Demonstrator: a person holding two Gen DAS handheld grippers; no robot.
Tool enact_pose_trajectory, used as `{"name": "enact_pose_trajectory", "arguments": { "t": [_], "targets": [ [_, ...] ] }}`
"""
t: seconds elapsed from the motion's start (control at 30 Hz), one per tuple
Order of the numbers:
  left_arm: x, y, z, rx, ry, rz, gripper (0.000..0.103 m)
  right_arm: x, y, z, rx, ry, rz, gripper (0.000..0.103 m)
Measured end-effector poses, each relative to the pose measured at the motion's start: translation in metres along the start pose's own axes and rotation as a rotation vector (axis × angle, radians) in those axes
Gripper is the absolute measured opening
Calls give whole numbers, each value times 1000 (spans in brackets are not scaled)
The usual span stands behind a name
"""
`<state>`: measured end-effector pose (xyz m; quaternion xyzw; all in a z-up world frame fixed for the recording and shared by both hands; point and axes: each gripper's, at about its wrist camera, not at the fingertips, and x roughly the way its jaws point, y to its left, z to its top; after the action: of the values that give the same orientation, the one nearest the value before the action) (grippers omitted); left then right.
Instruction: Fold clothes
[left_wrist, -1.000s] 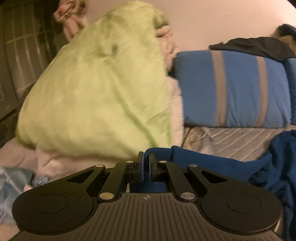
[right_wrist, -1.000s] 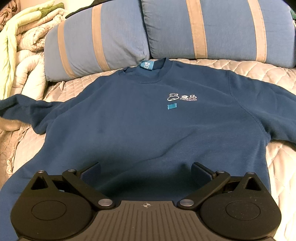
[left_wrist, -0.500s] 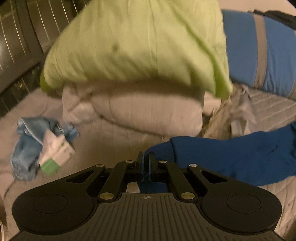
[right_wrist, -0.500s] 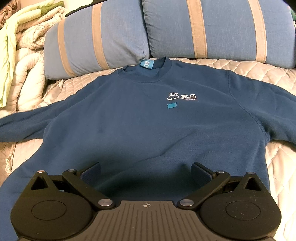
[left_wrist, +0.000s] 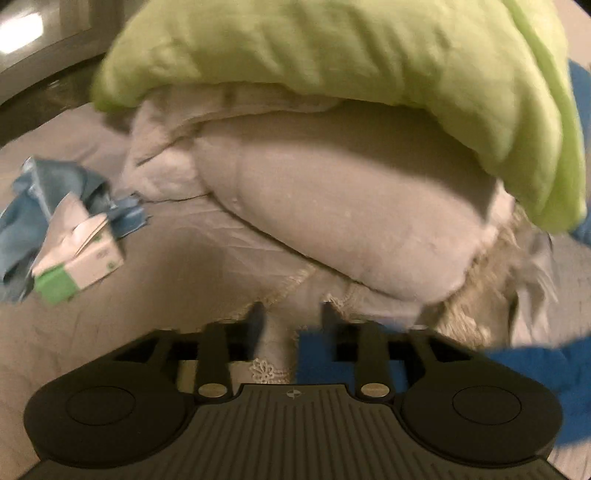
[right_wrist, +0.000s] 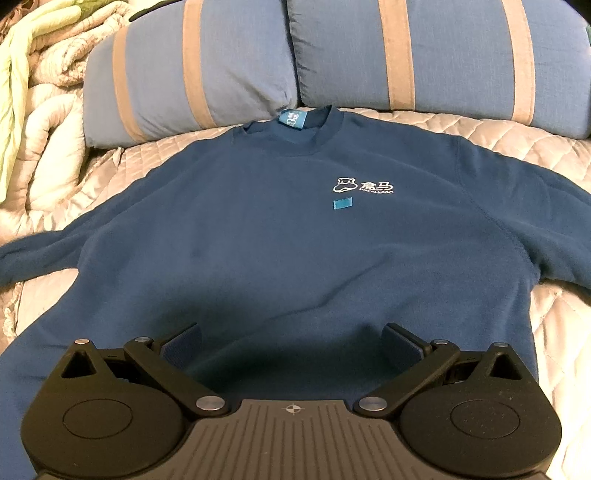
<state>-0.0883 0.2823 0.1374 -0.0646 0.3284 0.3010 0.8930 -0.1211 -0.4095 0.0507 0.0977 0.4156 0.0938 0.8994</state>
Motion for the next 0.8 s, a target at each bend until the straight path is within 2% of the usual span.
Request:
{"name": "enact_pose_trajectory", "arguments": {
  "t": [0.1,0.17,0.43,0.53,0.67,0.8],
  "targets": [
    [-6,5,-17,-37,-13,-46,58,-2,0,-1,4,-8,0,103],
    [-11,10,-31,-82,-10,-79,59,-1,-1,0,6,-5,1,103],
    [-2,56,-86,-458,73,-321,58,0,0,0,6,-2,1,103],
    [5,61,-94,-519,79,-354,58,0,0,0,8,2,1,103],
    [20,58,-104,-605,128,-430,55,0,1,1,6,2,-5,103],
    [37,48,-114,-662,182,-437,55,2,1,2,9,8,-9,103]
  ]
}}
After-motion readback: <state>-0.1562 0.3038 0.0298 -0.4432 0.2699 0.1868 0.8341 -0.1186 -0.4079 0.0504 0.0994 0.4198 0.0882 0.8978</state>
